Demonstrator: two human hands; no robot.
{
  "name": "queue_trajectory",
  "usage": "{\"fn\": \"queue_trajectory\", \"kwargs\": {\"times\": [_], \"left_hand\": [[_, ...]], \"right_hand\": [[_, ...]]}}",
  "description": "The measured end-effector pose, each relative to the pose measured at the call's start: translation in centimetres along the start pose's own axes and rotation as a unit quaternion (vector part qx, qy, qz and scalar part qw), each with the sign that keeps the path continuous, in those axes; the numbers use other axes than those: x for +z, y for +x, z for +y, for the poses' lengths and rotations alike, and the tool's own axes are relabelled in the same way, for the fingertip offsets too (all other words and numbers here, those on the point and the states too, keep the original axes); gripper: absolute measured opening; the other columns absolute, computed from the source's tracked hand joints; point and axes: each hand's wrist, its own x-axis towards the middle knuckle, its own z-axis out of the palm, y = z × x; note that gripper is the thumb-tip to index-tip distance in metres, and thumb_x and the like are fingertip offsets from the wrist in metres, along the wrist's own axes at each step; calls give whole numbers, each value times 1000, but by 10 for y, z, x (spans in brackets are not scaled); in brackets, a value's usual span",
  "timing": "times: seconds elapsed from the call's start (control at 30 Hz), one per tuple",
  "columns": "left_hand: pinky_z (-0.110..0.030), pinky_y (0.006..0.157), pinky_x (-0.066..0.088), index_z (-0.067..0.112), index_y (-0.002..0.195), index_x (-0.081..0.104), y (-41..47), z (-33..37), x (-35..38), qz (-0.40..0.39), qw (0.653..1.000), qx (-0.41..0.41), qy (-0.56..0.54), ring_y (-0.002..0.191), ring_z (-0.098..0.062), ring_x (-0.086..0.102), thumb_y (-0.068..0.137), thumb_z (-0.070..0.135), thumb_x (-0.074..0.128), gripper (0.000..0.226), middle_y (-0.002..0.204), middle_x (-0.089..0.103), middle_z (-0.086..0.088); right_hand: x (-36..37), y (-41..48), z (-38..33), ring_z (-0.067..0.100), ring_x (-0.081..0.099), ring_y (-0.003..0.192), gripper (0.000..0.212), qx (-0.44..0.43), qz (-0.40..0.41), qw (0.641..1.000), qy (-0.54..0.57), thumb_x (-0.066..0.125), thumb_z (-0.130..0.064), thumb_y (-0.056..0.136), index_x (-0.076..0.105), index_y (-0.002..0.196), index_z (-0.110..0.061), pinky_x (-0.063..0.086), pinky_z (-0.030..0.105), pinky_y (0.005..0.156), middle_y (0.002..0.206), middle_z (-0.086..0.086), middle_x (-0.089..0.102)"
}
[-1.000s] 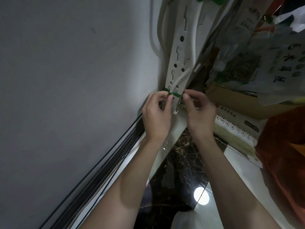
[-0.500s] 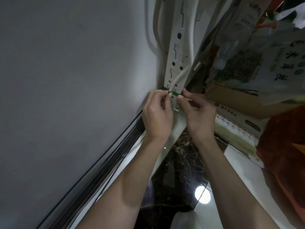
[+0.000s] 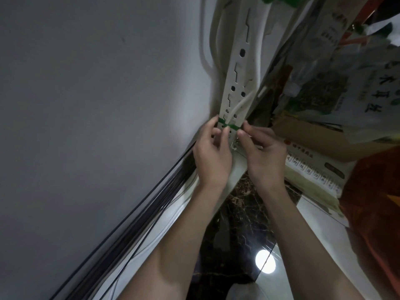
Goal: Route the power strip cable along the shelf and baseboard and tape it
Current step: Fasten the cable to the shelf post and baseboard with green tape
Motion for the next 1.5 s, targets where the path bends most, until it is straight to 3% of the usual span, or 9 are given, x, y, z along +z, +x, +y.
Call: {"fn": "queue_trajectory", "kwargs": {"times": [0.07,0.27,0.57,0.73,0.93,1.1,1.2,1.3,1.5], "left_hand": [[-26,82,57,12,142,54,0,3,0,-32,999,-17,-13,79,-10,68,100,17,62,43,82,65,11],[-46,85,59,16,146,51,1,2,-2,-47,999,-10,-9,88,-18,72,100,28,56,48,95,75,-7],[-39,79,61,11,138,60,7,5,-12,-28,988,75,131,85,-19,75,100,35,56,45,94,79,-7],[-38,76,60,11,132,66,6,13,-13,-19,989,59,134,79,-15,75,98,30,64,39,88,79,-1],[-34,78,60,15,132,65,9,16,-20,-59,992,12,108,77,-10,73,98,32,63,38,88,77,2],[-13,69,52,15,109,66,-3,18,-29,-84,991,-14,105,72,4,65,97,24,65,14,85,68,12],[-25,78,55,20,101,67,-6,16,-44,-172,973,-39,148,82,-4,66,95,30,66,12,93,69,7],[-35,83,57,24,100,71,-19,37,-78,-211,960,-52,175,90,-12,68,94,40,61,20,98,71,4],[-13,79,46,24,98,70,-99,189,-178,-158,972,-142,101,91,2,64,102,32,57,16,94,70,13]], "right_hand": [[1,0,0,-1,65,100,26,-12,-3,1000,-10,72,-12,92,73,118,-10,51,18,98,113,6,65],[1,3,1,-16,60,93,24,-43,1,998,-42,74,-13,91,74,114,-9,47,6,89,109,3,65],[2,1,2,1,65,92,24,-80,27,992,-89,76,-20,89,76,112,-13,51,15,90,102,-3,67],[5,0,5,14,69,91,24,-122,54,981,-140,76,-24,90,77,111,-13,58,35,84,99,0,70],[9,-3,3,16,68,86,24,-141,75,971,-178,70,-25,93,77,111,-11,58,39,77,100,1,70],[4,-14,0,7,58,99,41,-116,-13,971,-210,60,-25,99,60,137,-10,54,31,89,124,5,59],[-11,-23,-5,8,58,103,53,-79,-106,959,-251,56,-33,102,42,151,-21,48,25,93,133,1,49],[-39,-45,-35,11,61,107,47,-46,-127,952,-275,55,-38,101,50,146,-23,49,29,98,137,2,48],[-107,-129,-184,1,63,104,29,9,-102,980,-171,66,-39,95,70,119,-23,51,19,91,117,-9,68]]}}
